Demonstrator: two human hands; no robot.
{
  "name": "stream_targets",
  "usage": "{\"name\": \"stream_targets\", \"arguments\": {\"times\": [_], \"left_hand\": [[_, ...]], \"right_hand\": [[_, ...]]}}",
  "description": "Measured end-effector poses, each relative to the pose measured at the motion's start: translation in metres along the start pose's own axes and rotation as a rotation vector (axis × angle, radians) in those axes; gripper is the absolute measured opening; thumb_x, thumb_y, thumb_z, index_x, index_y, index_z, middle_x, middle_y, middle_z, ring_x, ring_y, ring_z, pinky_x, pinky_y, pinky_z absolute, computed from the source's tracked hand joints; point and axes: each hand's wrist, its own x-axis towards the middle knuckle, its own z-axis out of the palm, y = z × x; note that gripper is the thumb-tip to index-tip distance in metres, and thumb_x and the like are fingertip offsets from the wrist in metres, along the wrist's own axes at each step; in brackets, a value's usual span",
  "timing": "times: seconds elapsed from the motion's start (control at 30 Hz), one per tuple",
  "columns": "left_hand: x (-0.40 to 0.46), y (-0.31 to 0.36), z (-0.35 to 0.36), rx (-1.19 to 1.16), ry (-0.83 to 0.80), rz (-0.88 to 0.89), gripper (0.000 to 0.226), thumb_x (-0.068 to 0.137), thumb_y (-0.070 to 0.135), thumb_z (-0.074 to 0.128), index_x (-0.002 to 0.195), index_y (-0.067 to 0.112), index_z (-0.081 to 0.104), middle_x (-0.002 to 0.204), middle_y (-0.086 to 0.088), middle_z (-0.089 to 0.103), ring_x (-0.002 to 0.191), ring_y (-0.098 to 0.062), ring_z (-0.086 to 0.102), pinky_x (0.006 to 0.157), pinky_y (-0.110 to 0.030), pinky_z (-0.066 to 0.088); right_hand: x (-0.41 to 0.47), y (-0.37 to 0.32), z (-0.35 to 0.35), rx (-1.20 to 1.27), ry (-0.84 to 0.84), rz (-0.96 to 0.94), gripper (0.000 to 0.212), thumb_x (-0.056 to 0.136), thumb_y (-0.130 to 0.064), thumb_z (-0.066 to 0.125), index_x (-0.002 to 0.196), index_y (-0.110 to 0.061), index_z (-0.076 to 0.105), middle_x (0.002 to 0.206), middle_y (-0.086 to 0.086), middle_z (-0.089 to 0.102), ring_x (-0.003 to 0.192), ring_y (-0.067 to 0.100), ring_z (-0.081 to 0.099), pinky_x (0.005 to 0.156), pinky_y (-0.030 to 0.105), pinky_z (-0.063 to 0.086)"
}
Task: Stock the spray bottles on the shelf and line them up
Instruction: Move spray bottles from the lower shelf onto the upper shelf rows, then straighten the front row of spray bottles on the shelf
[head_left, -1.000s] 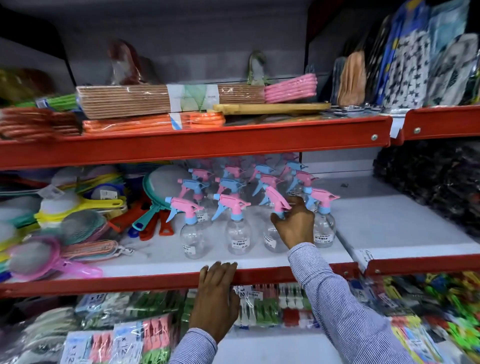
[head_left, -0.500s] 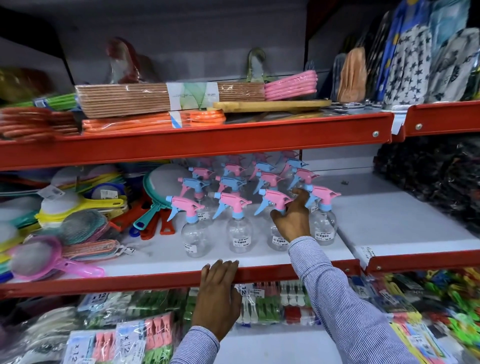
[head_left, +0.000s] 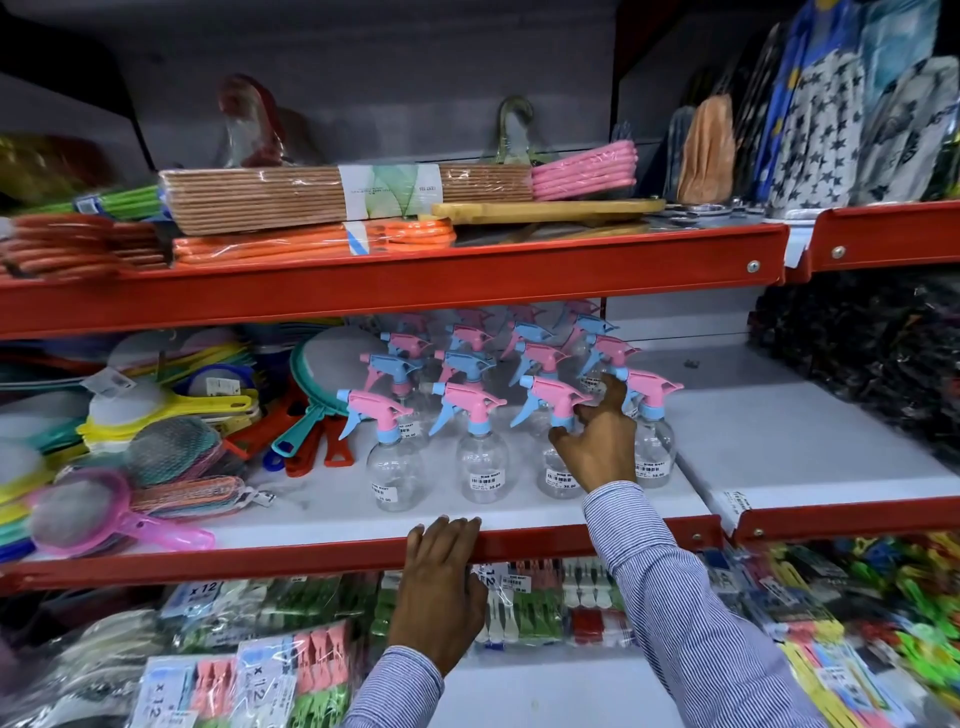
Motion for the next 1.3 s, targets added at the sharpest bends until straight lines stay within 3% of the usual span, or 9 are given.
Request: {"name": "stream_targets", "arguments": {"times": [0.17,0.3,0.4,0.5,0.6,0.73,0.9,1.07,1.3], "left_hand": [[0.0,0.0,0.0,0.004,-0.008,-0.012,0.061,0.076,0.02,0.062,0.136,0.018,0.049,0.127,-0.002,0.061,0.125,-0.024,0.049,0.114,-0.049,0.03],[0.002,0.003,-0.004,0.001,-0.04,-0.029,0.06,0.081,0.033,0.056,0.139,0.019,0.048,0.138,-0.003,0.056,0.133,-0.024,0.043,0.118,-0.046,0.022],[0.013,0.012,-0.009,-0.108,0.006,-0.061,0.051,0.083,0.037,0.055,0.13,0.018,0.058,0.132,-0.005,0.061,0.127,-0.023,0.05,0.114,-0.043,0.032],[0.032,0.039,-0.011,-0.327,0.043,-0.076,0.044,0.085,0.038,0.056,0.123,0.018,0.063,0.123,-0.003,0.067,0.116,-0.019,0.059,0.102,-0.031,0.044],[0.055,0.065,-0.002,-0.524,-0.024,-0.155,0.049,0.084,0.034,0.061,0.128,0.013,0.06,0.125,-0.007,0.066,0.112,-0.018,0.061,0.097,-0.033,0.049],[0.081,0.083,0.016,-0.512,-0.097,-0.283,0.06,0.087,0.03,0.065,0.135,0.001,0.046,0.129,-0.016,0.061,0.112,-0.027,0.061,0.093,-0.032,0.049],[0.101,0.092,0.024,-0.53,-0.071,-0.334,0.026,0.081,0.018,0.068,0.103,0.008,0.059,0.09,-0.007,0.071,0.081,-0.024,0.066,0.057,-0.004,0.036],[0.109,0.088,0.042,-0.51,0.015,-0.338,0.02,0.079,0.02,0.06,0.099,0.017,0.064,0.086,-0.003,0.074,0.074,-0.021,0.069,0.067,-0.03,0.053],[0.11,0.088,0.046,-0.493,0.09,-0.311,0.016,0.081,0.022,0.062,0.096,0.019,0.066,0.084,0.0,0.075,0.075,-0.02,0.07,0.073,-0.033,0.055]], "right_hand": [[-0.016,-0.009,-0.024,-0.06,0.01,0.017,0.074,0.07,-0.009,0.075,0.134,-0.016,0.037,0.105,0.018,0.072,0.098,0.033,0.068,0.089,0.04,0.055],[-0.036,-0.009,-0.048,-0.111,-0.005,0.017,0.036,0.073,-0.006,0.071,0.107,-0.013,0.063,0.083,0.006,0.074,0.07,0.016,0.068,0.078,0.019,0.048],[-0.048,0.008,-0.052,-0.139,-0.031,0.039,0.017,0.073,-0.008,0.07,0.09,-0.012,0.07,0.074,0.0,0.072,0.064,0.012,0.068,0.08,0.026,0.057],[-0.047,0.034,-0.048,-0.135,-0.089,0.109,0.022,0.075,-0.009,0.07,0.096,-0.01,0.072,0.09,0.006,0.076,0.069,0.015,0.068,0.087,0.03,0.055],[-0.042,0.052,-0.042,-0.129,-0.189,0.132,0.038,0.078,-0.009,0.07,0.115,-0.008,0.066,0.112,0.009,0.073,0.077,0.018,0.07,0.086,0.024,0.052],[-0.033,0.06,-0.039,-0.105,-0.288,0.117,0.049,0.08,-0.011,0.072,0.126,-0.005,0.059,0.127,0.012,0.066,0.096,0.023,0.071,0.09,0.032,0.054],[-0.022,0.059,-0.042,-0.09,-0.369,0.051,0.036,0.081,-0.01,0.072,0.114,-0.001,0.063,0.123,0.013,0.067,0.098,0.026,0.071,0.088,0.039,0.056],[-0.017,0.063,-0.036,-0.023,-0.384,0.04,0.034,0.082,-0.006,0.068,0.116,-0.009,0.066,0.118,0.005,0.07,0.099,0.023,0.071,0.09,0.032,0.054],[-0.015,0.069,-0.032,-0.038,-0.357,0.006,0.032,0.086,-0.006,0.065,0.117,-0.007,0.065,0.116,0.007,0.07,0.101,0.025,0.069,0.086,0.023,0.047]]}}
